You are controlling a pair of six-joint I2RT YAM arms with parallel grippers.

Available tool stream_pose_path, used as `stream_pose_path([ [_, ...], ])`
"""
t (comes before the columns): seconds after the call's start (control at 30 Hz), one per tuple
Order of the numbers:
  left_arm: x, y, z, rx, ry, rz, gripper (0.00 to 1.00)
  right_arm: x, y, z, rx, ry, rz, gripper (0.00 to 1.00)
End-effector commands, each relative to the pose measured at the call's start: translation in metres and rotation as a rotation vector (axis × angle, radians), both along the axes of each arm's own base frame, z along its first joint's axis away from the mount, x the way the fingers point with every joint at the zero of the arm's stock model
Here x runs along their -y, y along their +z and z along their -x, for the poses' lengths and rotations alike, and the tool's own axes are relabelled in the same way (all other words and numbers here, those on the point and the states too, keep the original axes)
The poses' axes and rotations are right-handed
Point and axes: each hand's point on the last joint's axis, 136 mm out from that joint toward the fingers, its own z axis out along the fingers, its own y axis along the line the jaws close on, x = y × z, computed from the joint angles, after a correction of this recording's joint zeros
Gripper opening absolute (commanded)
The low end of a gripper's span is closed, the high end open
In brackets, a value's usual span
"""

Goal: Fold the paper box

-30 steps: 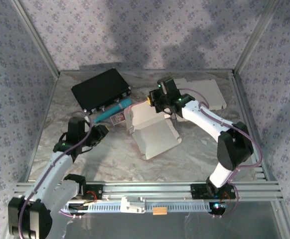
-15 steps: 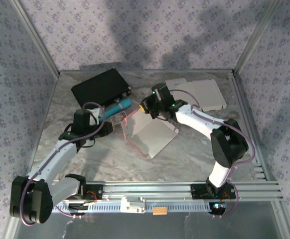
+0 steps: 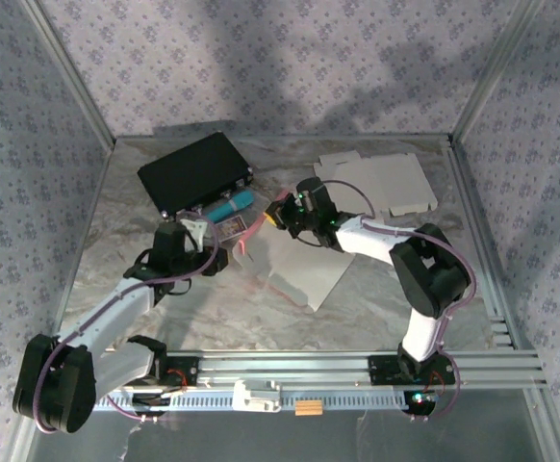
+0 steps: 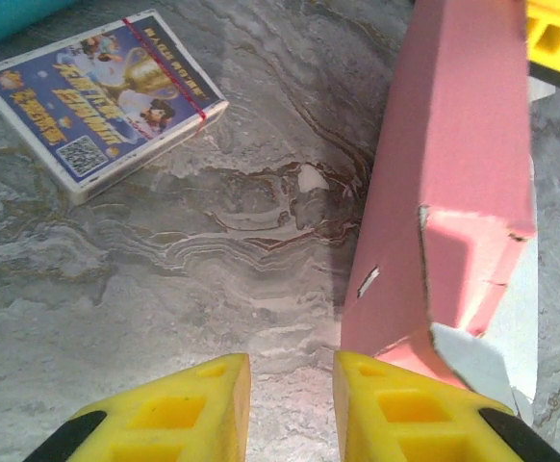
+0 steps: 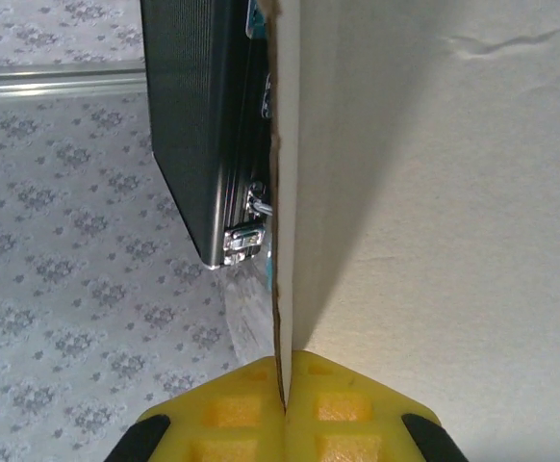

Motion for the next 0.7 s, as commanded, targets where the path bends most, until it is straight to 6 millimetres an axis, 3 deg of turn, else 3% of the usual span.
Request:
stream_pose_path([
  [0.0,0.010,0.010,-0.006,0.092,-0.047,-0.008,0.30,-0.001,0.010,-0.005,0.094,0.032,-0.061,0.00],
  [0.3,0.026,-0.005,-0.003,0.122,-0.093,-0.016,0.32,-0.003,0.013,-0.007,0.127,0.052,-0.162,0.00],
  [0.67,0.042,-0.005,-0.011,0.181,-0.127,-0.003,0.32,-0.007,0.017,-0.009,0.108,0.051,-0.203,0.00],
])
